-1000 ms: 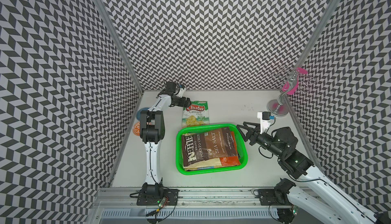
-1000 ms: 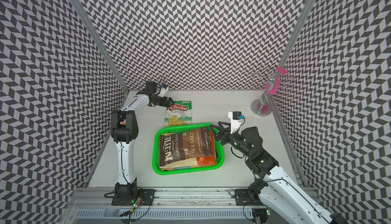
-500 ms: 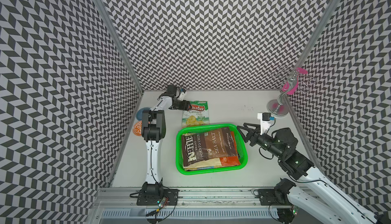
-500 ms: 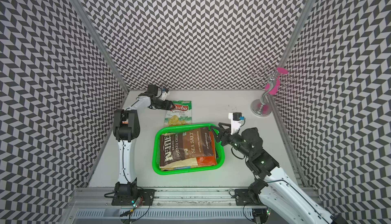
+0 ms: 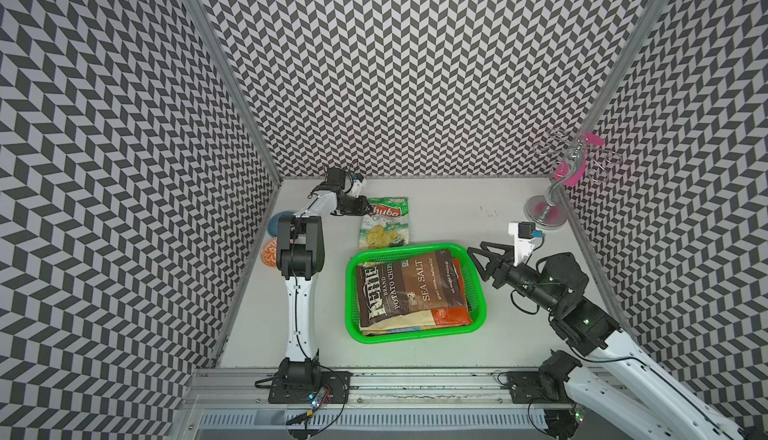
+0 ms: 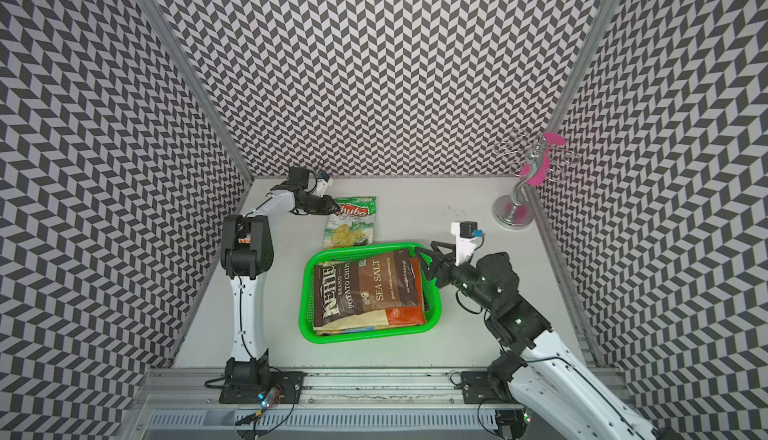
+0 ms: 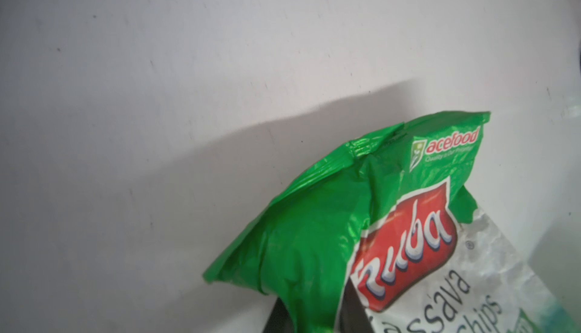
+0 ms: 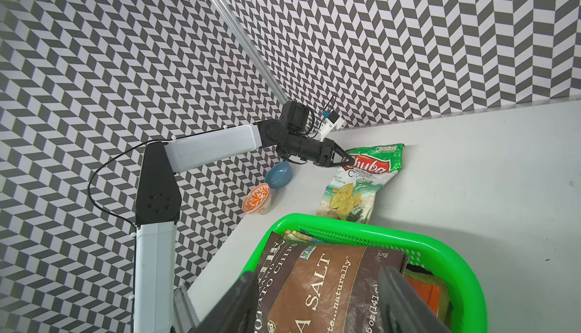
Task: Put the potato chips into the basket
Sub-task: Pick up the potato chip from the center of the board.
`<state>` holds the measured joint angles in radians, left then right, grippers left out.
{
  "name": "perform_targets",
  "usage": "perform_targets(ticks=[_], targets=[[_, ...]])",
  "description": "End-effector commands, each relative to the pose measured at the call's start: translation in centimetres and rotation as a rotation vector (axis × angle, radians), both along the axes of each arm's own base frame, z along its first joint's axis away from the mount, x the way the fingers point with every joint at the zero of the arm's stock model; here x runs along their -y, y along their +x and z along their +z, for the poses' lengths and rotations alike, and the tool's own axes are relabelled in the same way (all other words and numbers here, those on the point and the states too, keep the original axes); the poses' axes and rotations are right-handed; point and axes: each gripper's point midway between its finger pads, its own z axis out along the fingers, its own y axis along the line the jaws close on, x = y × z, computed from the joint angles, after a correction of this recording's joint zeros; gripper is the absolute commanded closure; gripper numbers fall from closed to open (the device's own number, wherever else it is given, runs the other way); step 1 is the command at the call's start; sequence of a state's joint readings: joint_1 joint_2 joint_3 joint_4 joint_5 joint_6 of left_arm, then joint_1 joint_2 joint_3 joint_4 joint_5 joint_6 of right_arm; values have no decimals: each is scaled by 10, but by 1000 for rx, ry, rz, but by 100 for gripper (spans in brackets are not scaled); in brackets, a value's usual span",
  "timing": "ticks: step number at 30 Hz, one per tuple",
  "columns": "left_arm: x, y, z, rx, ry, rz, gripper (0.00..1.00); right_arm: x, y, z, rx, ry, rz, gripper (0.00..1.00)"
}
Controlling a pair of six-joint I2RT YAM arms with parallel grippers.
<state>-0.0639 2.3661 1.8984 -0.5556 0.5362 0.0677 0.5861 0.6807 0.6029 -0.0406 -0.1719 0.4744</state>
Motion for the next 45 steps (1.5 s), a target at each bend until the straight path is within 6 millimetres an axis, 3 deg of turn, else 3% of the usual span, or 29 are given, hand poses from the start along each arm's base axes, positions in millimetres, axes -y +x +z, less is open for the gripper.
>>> perform_targets(ticks=[1, 6, 16, 28, 34, 41, 45], targets=[[-3, -1, 20, 33, 0, 31, 91, -1, -1, 9, 39, 21, 9, 36], [-10, 1, 60, 108, -17, 75, 100, -1, -1, 12, 44, 32, 8, 36], [-20, -6, 163, 304, -81, 177, 100, -3, 10, 20, 51, 77, -21, 38], [-24, -22, 241, 459, -157, 231, 100, 5, 12, 32, 115, 94, -65, 39], [-24, -36, 269, 519, -175, 235, 100, 6, 13, 33, 134, 81, -74, 40], [-23, -56, 301, 576, -218, 231, 100, -8, 16, 34, 130, 85, -17, 40], [-20, -68, 321, 604, -254, 225, 100, -27, 18, 39, 123, 101, 71, 41]])
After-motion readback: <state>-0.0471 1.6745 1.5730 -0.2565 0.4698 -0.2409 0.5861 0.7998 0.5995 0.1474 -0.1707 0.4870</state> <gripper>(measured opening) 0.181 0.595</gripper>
